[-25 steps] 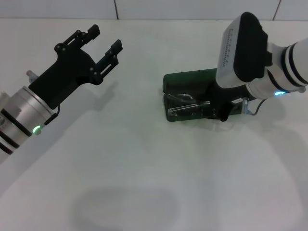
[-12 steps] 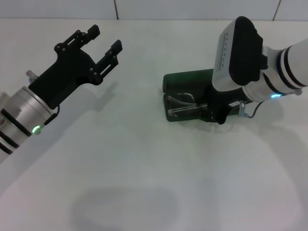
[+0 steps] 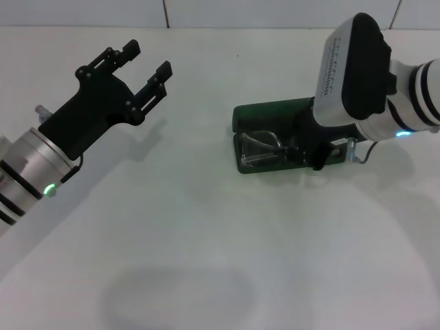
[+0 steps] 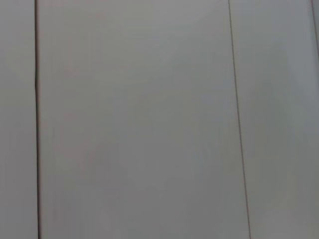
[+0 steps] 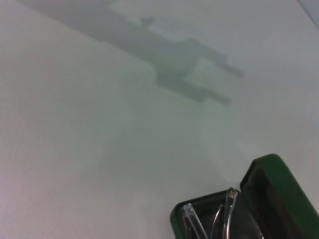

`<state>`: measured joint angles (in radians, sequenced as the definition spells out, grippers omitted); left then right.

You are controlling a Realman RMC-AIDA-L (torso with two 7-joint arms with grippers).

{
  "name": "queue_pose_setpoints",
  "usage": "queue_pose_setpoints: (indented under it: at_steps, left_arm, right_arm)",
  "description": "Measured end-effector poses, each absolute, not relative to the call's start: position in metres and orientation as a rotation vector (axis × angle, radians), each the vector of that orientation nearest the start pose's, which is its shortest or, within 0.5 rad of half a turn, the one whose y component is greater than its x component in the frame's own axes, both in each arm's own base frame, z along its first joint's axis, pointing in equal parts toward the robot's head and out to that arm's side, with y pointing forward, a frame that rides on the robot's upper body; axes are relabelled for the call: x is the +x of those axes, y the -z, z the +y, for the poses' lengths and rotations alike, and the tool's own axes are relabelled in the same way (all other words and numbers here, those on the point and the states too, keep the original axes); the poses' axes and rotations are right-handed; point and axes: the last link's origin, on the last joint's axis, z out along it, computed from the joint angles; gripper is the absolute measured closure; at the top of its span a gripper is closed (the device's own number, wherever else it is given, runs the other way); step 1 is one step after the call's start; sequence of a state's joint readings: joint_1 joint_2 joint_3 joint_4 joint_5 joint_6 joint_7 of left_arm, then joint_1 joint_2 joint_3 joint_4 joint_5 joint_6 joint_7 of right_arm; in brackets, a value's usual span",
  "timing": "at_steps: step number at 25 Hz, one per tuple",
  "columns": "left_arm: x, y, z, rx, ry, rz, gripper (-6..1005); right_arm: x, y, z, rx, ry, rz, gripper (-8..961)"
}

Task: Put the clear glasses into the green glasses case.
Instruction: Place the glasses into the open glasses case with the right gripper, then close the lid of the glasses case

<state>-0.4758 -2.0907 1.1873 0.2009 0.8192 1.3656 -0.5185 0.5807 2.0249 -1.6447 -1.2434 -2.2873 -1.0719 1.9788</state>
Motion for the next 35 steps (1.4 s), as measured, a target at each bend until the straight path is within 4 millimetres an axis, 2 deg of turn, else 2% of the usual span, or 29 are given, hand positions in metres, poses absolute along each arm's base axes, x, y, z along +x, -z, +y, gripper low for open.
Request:
queue_pose_setpoints:
  at_steps: [7,11,14,17,21,23,25,30,32,35]
  left_arm:
    - [-0.267,0.03,0.329,-2.083,0.981,-0.289,380]
    - [-0.266,0.03,0.329,-2.085,0.982,-0.286,380]
    - [-0.267,0.029,0.329,-2.084,0.992,-0.304,381]
    - [-0.267,0.027,0.33,-2.085,1.01,-0.336,381]
    - [-0.268,0.026,0.33,-2.088,1.012,-0.339,381]
    - [-0.268,0.027,0.33,-2.099,1.008,-0.349,381]
    - [-0.268,0.028,0.332,-2.117,1.003,-0.37,381]
    - [-0.257,0.034,0.345,-2.172,1.007,-0.415,380]
    - [-0.249,0.039,0.352,-2.202,1.003,-0.433,380]
    - [-0.234,0.05,0.368,-2.271,0.964,-0.469,380]
  right_arm:
    - [0.155,0.054,0.374,-2.783,0.257,-0.007,628]
    - [0.151,0.052,0.372,-2.784,0.216,-0.006,627]
    - [0.146,0.035,0.364,-2.798,0.112,-0.009,627]
    - [0.152,0.009,0.35,-2.824,-0.06,-0.003,626]
    - [0.176,-0.016,0.339,-2.777,-0.304,0.066,626]
    - [0.207,-0.031,0.334,-2.679,-0.47,0.15,625]
    - [0.229,-0.039,0.331,-2.587,-0.59,0.214,625]
    - [0.293,-0.067,0.313,-2.234,-0.91,0.339,624]
    - [0.309,-0.073,0.307,-2.128,-0.964,0.372,624]
    - [0.315,-0.075,0.304,-2.086,-0.981,0.368,623]
